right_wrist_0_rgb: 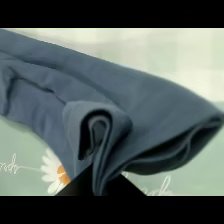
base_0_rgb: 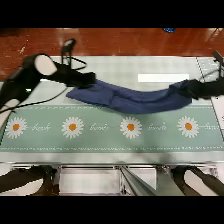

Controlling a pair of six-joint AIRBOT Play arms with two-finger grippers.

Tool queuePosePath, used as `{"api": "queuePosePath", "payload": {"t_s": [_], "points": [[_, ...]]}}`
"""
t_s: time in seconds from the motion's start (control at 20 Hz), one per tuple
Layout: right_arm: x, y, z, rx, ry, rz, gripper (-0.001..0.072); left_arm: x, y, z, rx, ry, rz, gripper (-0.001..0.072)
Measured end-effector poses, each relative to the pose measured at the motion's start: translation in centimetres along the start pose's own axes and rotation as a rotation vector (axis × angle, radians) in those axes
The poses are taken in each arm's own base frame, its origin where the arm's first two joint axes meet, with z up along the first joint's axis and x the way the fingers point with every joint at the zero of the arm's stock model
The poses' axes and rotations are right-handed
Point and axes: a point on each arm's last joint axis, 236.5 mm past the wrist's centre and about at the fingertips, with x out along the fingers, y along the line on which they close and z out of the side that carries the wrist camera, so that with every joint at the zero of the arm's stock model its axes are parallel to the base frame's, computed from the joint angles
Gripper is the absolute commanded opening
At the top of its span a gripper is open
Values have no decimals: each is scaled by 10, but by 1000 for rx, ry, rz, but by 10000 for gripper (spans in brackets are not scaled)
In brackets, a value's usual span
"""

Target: Fold the shirts.

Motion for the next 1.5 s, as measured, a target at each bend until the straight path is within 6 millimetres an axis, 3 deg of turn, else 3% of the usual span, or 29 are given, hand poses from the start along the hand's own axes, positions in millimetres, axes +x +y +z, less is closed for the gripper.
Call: {"api": "queuePosePath", "payload": {"t_s": [0.25,0.5,0.7,0.8,0.95,1.05,1.15,1.3,1.45,1.5], "points": [[-49,41,-49,-16,-134,25,26,76,-68,-42,64,122,-111,14],[-69,66,-70,-28,-188,68,26,136,-145,-120,139,315,-207,14],[-73,74,-75,-27,-198,92,26,160,-193,-179,179,423,-269,15],[-74,75,-75,-27,-201,99,26,163,-202,-190,185,445,-286,15],[-75,79,-76,-26,-201,115,26,164,-189,-171,148,449,-282,15],[-75,82,-74,-23,-204,130,26,157,-161,-141,108,441,-264,15],[-72,86,-70,-20,-203,156,26,136,-131,-101,75,412,-251,15],[-60,106,-61,-43,-174,252,26,83,-69,-25,51,267,-167,15],[-33,136,-46,-84,-126,356,26,2,-3,26,26,103,-48,15],[-21,146,-41,-96,-106,377,26,-27,16,34,15,49,-8,15]]}}
